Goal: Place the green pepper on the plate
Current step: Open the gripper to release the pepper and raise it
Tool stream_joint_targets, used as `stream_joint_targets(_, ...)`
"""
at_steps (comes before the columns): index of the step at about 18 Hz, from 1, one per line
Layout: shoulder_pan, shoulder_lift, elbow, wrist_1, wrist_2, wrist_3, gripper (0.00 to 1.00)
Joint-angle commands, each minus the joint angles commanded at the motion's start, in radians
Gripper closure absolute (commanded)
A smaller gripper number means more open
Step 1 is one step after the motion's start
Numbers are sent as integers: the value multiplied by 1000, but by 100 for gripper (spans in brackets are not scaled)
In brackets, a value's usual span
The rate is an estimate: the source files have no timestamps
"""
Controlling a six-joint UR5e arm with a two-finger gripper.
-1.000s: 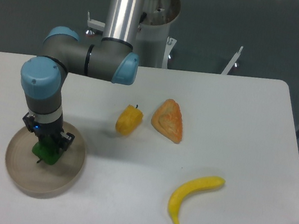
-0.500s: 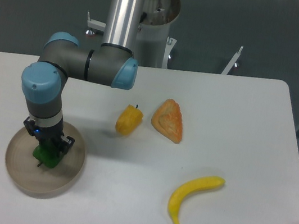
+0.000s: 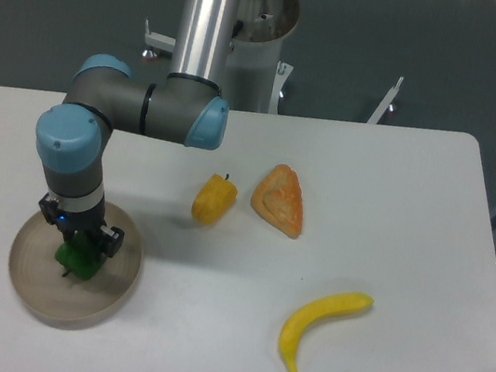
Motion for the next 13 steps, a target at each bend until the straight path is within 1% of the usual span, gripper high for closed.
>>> stream_joint_targets(3,0,9,0,-2,0,6,0)
stream_joint_targets(6,3,38,6,-20,-2,14,0)
stream_joint_targets(8,18,70,-2,-26,-2,38,0)
stream_joint_targets(9,40,87,0,-49,-2,67,0)
stream_joint_targets(11,89,123,9,-116,-2,142,0)
stream_joint_targets(13,138,150,11,-153,-2,216,0)
